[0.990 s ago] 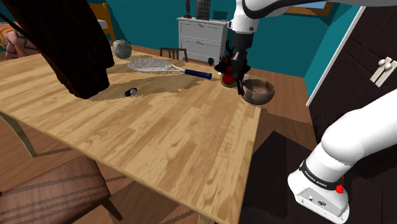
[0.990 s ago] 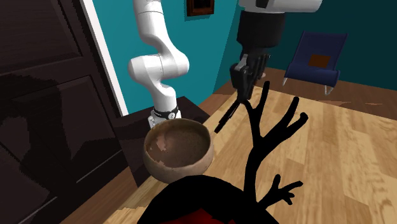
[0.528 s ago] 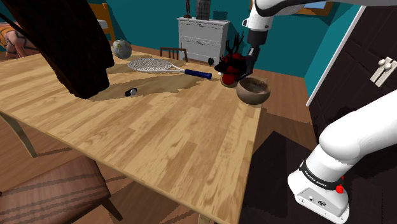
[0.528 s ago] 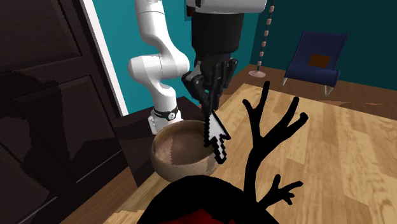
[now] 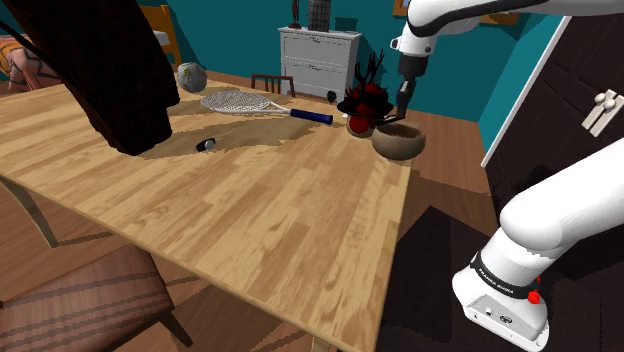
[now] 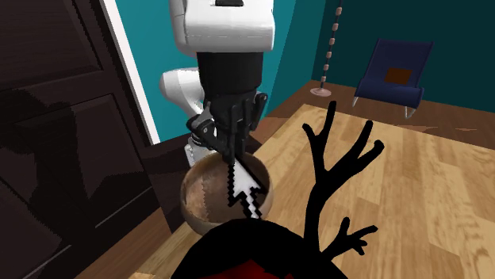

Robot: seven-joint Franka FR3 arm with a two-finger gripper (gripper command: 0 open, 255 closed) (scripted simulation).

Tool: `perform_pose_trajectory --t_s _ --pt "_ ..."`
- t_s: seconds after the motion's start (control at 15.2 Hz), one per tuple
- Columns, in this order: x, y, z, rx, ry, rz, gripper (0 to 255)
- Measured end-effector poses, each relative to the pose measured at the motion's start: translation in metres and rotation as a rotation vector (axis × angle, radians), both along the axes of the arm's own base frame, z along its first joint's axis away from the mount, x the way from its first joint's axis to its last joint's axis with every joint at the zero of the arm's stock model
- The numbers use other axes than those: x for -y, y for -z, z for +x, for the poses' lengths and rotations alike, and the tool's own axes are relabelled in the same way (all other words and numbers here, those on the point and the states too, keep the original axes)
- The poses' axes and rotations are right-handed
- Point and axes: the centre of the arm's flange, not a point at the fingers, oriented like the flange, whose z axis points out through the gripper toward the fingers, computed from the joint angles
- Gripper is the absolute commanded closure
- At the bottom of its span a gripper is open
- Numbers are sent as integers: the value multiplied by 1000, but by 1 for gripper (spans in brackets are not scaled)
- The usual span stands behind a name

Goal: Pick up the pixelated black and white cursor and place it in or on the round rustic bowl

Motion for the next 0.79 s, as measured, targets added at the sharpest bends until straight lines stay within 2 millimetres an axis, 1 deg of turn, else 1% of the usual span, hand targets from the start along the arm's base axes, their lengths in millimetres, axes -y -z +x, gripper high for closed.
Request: perform_pose_trajectory --t_s 0.59,0.66,0.73,0.79 --pt "2 49 0 -1 0 0 255" --pt "2 49 0 -1 0 0 0" --pt "2 49 0 -1 0 0 0" --pt "5 48 -2 38 7 19 0"
